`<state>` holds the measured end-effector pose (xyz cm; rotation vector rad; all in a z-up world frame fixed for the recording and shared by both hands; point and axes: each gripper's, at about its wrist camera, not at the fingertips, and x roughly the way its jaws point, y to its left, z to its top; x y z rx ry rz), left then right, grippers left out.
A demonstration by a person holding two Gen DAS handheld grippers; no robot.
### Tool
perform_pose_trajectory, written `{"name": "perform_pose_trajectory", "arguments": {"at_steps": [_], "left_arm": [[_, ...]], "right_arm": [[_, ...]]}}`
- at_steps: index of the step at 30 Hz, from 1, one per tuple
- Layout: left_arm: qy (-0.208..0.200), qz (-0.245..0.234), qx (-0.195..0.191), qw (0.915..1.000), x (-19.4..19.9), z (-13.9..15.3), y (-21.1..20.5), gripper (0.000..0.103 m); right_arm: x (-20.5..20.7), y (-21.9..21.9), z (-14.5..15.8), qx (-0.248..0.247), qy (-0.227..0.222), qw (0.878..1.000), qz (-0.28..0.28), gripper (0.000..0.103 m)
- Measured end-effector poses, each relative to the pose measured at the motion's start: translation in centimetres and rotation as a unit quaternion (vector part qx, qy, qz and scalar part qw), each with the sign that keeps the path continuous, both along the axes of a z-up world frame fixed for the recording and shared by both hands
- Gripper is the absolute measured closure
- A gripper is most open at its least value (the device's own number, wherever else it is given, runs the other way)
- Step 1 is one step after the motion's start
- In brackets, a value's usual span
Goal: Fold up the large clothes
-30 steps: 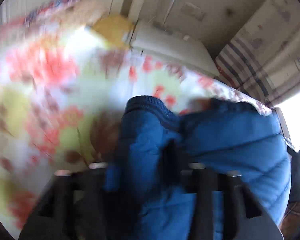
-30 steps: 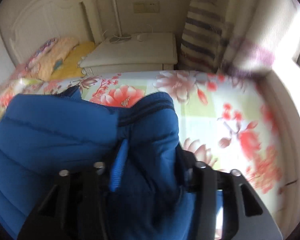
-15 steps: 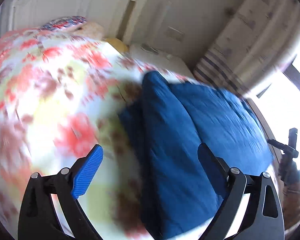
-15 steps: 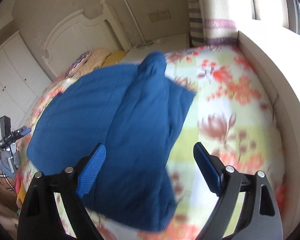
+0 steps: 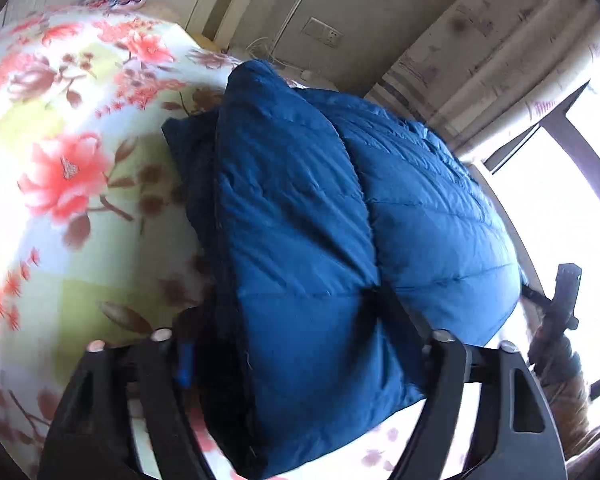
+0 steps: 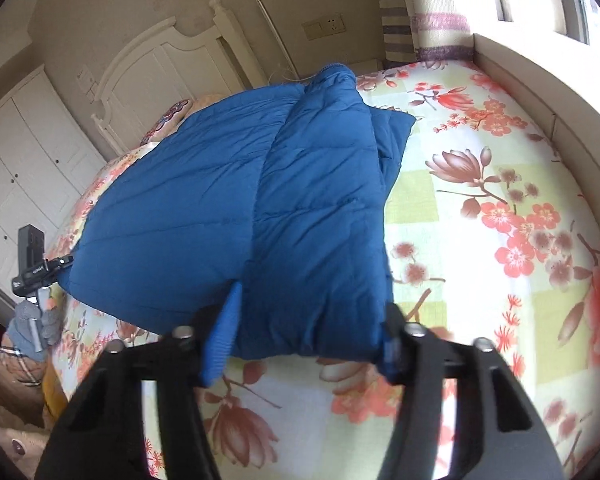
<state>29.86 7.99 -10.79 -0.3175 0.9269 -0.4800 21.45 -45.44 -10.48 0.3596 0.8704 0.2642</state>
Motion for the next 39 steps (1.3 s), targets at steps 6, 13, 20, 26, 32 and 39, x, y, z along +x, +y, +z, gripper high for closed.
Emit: {"name": "perform_pose_trajectory", "arguments": {"at_steps": [6,13,20,26,32,39], "left_arm": [[-0.010,-0.012,0.014,0.9998,-2.6,0.9,0.2,0.057],[0.009,-0.010,0.011,0.9998,-8.9,1.0,3.0,0.058],[-0.007,0.047,0.077,0.9959,-12.5,2.5,6.0,0.016],[-0.153,0.139,0.168,0.9639,-8.5,10.5,2.7,0.007],[-0.111,0.051,0.250,0.9605,0.9,9.2,-9.3,0.006],[-0.032,0.003,0.275,0.9609,6.6,3.5,-15.0,0.005]], "right_arm": [[-4.0,1.0,0.8,-0.002,-0.005,1.000,-0.022,0.075],[-11.9,2.1,1.2,0.032,0.025,0.999,-0.007,0.075],[-14.3,1.3,4.0,-0.017,0.043,0.999,-0.007,0.038],[-6.2,4.2,11.7,-0.114,-0.075,0.989,-0.056,0.020],[4.2,16.6,11.2,-0.157,-0.061,0.986,0.016,0.015],[11.2,20.8,6.0,-0.194,0.003,0.980,0.048,0.015]]}}
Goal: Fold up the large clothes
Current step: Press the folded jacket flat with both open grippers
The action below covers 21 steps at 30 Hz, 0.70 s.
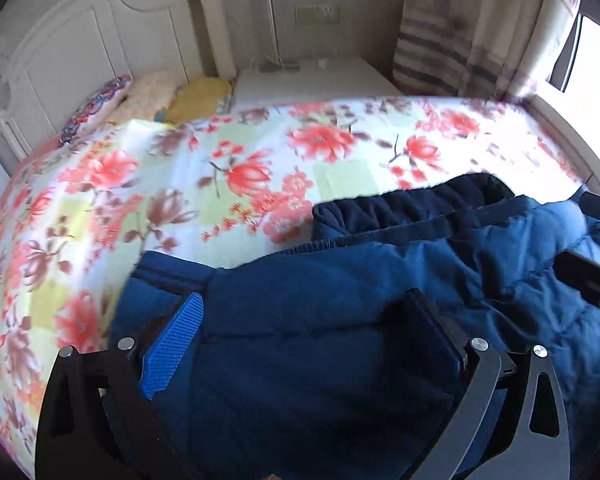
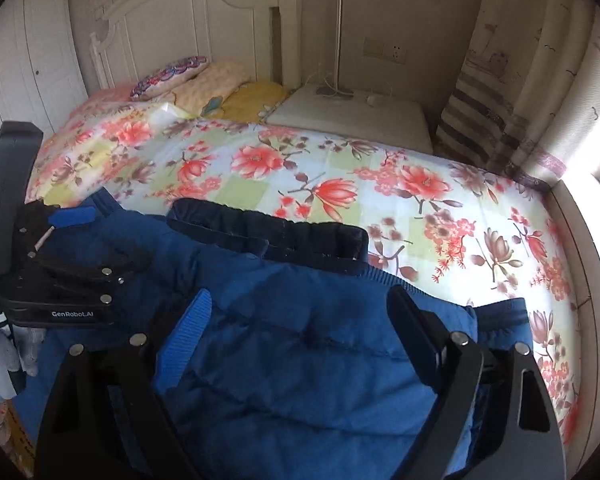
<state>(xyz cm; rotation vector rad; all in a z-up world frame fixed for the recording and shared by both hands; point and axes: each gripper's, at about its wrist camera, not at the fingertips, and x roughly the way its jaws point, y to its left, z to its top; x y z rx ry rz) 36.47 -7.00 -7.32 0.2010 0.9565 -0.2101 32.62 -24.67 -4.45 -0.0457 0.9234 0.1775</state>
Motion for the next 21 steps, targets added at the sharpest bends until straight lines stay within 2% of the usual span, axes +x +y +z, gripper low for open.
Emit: {"name": "perform_pose_trajectory", "arguments": {"at_steps": [1,2,3,5,13,18,21], "left_arm": [[0.020,0.001,-0.010,0.9998,0.7,-1.2,0.1,0.004],[0.035,0.004,-0.036,0.9987,1.2,-2.0,0.7,0.004],[0.036,0.008,-0.061,0.9974,1.5,-2.3,1.3,0.004],[0.036,0.008,-0.074,0.9965,1.7,-2.5,1.3,0.004],[0.017,0.009,-0.087,0.9960,1.5,-2.8,1.1,0.004],[0.014,0.007,-0.076,0.9970,1.4,-2.7,1.1,0.004],[0.012,0.007,-0.072,0.9973,1.3,-2.7,1.1,0.004]], "right_arm": [[0.7,-0.2,-1.9,-0.011,0.017,1.000,-0.005,0.015],[1.1,-1.5,-3.5,0.003,0.036,0.999,-0.009,0.013],[1.5,-2.0,-4.4,0.021,0.046,0.999,-0.012,0.012],[1.6,-2.3,-4.9,0.033,0.046,0.998,-0.013,0.011],[1.8,-2.6,-5.5,0.060,0.045,0.997,-0.011,0.007],[1.5,-1.8,-5.3,0.030,0.042,0.999,-0.014,0.007],[0.7,-1.6,-3.7,0.005,0.043,0.999,-0.003,0.009]]}}
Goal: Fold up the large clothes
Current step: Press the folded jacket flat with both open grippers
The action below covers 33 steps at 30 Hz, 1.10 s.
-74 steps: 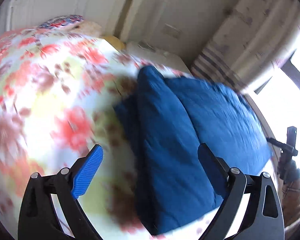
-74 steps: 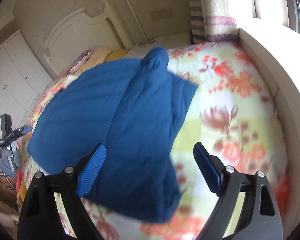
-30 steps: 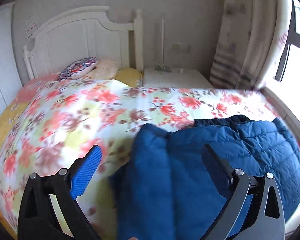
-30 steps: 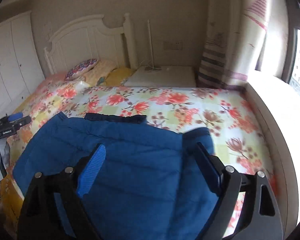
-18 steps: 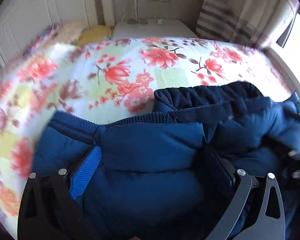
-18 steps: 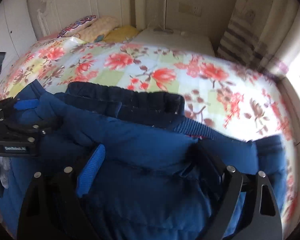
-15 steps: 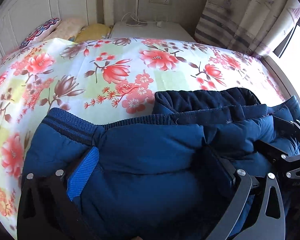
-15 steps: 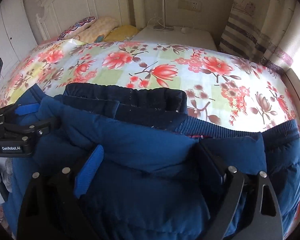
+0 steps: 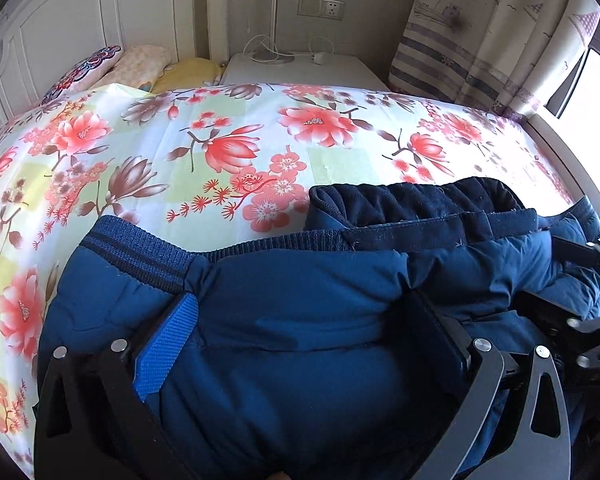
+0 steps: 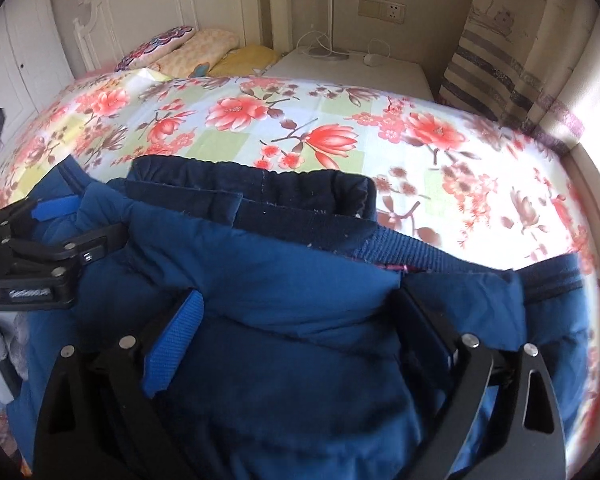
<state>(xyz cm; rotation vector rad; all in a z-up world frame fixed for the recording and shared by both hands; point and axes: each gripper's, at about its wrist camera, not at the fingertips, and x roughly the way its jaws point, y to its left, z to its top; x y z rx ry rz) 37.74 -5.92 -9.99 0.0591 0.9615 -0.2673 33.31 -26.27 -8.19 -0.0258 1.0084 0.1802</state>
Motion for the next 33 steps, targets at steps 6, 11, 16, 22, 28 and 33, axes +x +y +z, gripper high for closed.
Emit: {"name": "perform_pose_trajectory", "arguments": {"at_steps": [6,11,16,22,28,33], "left_arm": [[0.001,0.000,-0.003,1.0000,0.0,0.0,0.0,0.004],[0.003,0.000,-0.005,1.0000,0.0,0.0,0.0,0.004],[0.003,0.000,-0.006,1.0000,0.0,0.0,0.0,0.004],[-0.010,0.010,0.076,0.9970,-1.2,1.8,-2.2,0.004],[-0.030,-0.121,0.074,0.9894,-3.3,3.0,-7.7,0.004],[0.000,-0.126,0.048,0.9909,-2.4,0.8,-7.0,0.004]], "right_arm": [[-1.7,-5.2,0.8,-0.068,-0.023,0.996,-0.060,0.008],[-1.4,-8.2,0.3,-0.041,-0.001,0.997,-0.073,0.008],[-1.7,-13.3,-1.0,0.031,0.015,0.991,-0.126,0.006],[-2.2,-12.8,-2.2,0.023,0.011,0.991,-0.130,0.004],[-2.3,-12.8,-2.5,0.026,0.010,0.991,-0.131,0.004],[-2.1,-12.8,-2.3,0.030,0.010,0.991,-0.132,0.004]]}}
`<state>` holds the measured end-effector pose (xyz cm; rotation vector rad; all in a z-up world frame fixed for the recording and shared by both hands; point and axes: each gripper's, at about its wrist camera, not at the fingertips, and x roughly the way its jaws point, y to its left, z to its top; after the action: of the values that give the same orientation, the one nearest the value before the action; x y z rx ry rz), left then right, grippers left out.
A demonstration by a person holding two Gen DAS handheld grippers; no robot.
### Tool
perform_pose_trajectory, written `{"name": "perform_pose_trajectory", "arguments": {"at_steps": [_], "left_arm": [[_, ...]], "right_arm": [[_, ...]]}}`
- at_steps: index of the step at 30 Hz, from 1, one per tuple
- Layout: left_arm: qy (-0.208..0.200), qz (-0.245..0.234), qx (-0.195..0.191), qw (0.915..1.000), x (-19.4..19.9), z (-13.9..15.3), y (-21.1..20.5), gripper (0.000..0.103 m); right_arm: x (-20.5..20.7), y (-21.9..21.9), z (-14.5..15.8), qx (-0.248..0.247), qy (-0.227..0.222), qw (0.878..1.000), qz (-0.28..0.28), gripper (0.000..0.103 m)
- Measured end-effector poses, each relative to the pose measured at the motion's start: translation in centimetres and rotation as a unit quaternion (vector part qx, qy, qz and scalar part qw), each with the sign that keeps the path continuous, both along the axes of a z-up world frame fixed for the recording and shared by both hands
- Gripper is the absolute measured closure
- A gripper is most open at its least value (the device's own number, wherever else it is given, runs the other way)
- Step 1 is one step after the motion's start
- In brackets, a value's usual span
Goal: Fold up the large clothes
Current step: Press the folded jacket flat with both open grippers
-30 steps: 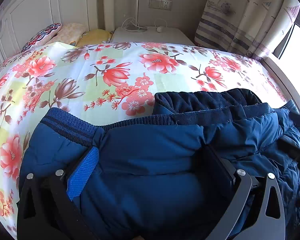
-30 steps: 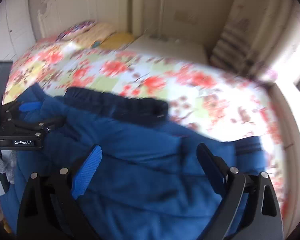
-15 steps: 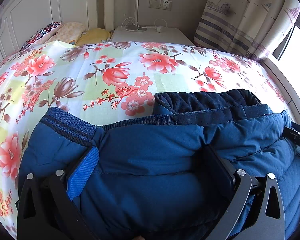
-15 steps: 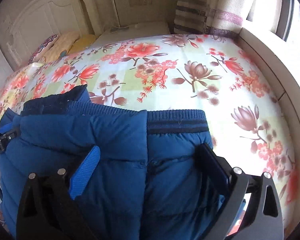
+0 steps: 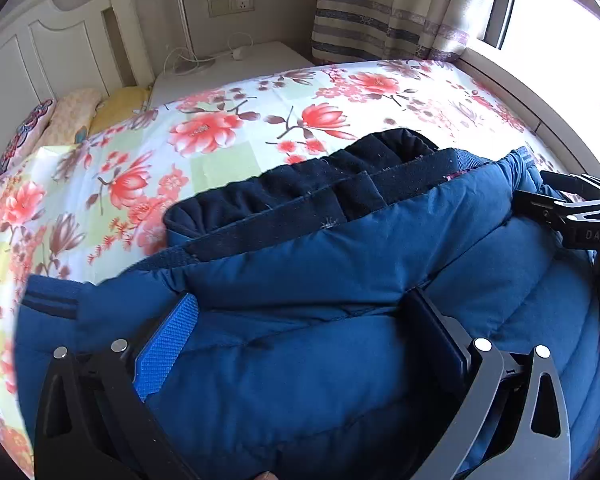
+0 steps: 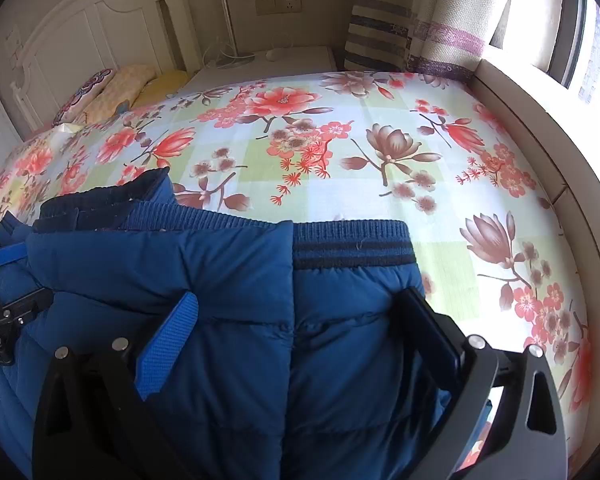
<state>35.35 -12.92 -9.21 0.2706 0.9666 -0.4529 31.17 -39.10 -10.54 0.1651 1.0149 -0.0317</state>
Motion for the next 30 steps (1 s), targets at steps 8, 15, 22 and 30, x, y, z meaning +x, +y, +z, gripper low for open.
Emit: {"name": "perform_pose_trajectory", "arguments": {"at_steps": [8,15,22,30], "left_arm": [[0.057,0.141,-0.105,0.9827,5.6,-0.2,12.4,0.004],[0.026,0.144,-0.070,0.9867,5.0,-0.4,11.2,0.004],[0.025,0.145,-0.071,0.9866,5.0,-0.5,11.4,0.004],[0.029,0.144,-0.088,0.9852,5.2,-0.5,11.9,0.004]], "right_arm": [[0.0,0.0,0.0,0.004,0.000,1.000,0.000,0.003],[-0.1,0.5,1.0,-0.034,0.003,0.999,-0.012,0.005],[-0.8,10.3,6.4,-0.047,-0.068,0.992,0.100,0.005],[3.6,15.9,1.7,-0.030,-0.005,0.989,0.144,0.004]]}}
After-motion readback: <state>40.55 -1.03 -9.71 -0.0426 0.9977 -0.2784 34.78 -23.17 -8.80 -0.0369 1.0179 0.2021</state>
